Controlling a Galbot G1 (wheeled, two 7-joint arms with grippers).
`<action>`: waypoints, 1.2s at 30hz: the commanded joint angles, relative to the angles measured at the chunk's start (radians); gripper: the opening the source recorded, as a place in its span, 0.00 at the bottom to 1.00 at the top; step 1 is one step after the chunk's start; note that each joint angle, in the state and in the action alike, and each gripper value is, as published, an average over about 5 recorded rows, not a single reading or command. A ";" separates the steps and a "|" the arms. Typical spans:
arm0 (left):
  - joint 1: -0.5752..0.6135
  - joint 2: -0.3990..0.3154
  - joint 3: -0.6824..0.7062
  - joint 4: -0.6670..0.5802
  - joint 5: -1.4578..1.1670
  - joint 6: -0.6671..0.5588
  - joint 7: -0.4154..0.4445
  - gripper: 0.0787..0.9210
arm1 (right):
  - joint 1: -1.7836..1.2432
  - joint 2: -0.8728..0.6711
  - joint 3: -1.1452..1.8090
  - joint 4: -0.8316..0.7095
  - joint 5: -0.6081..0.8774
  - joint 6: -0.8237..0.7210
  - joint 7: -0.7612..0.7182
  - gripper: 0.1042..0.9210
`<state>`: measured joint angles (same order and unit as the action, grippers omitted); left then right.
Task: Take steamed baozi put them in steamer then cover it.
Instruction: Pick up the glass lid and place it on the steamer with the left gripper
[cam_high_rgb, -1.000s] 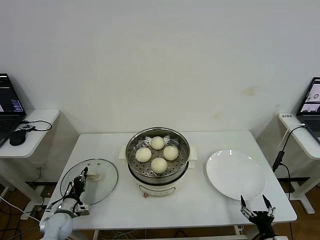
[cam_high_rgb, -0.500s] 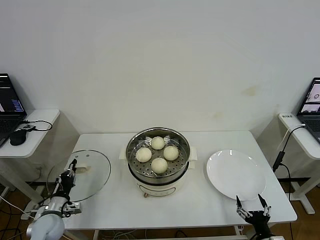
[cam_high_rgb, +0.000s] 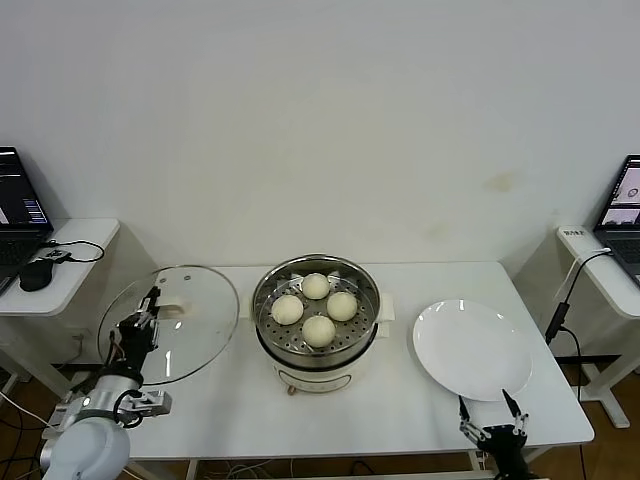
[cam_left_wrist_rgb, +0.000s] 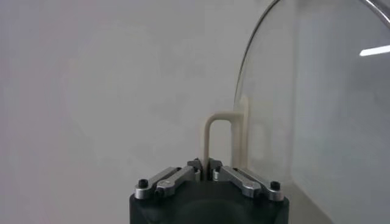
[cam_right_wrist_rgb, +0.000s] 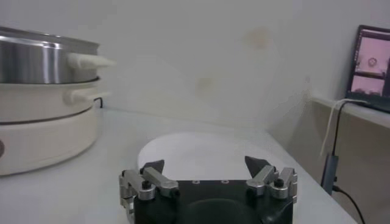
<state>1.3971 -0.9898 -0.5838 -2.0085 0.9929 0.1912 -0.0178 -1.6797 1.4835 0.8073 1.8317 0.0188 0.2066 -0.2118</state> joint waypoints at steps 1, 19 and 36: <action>-0.087 0.051 0.203 -0.158 -0.019 0.139 0.059 0.07 | -0.009 0.032 -0.059 -0.007 -0.171 0.048 0.056 0.88; -0.389 -0.275 0.559 0.020 0.400 0.332 0.305 0.07 | 0.022 0.034 -0.126 -0.035 -0.276 0.068 0.138 0.88; -0.431 -0.456 0.642 0.138 0.554 0.342 0.342 0.07 | 0.018 0.032 -0.110 -0.063 -0.309 0.084 0.150 0.88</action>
<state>1.0084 -1.3435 -0.0006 -1.9314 1.4464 0.5140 0.2904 -1.6615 1.5140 0.7017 1.7767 -0.2658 0.2848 -0.0697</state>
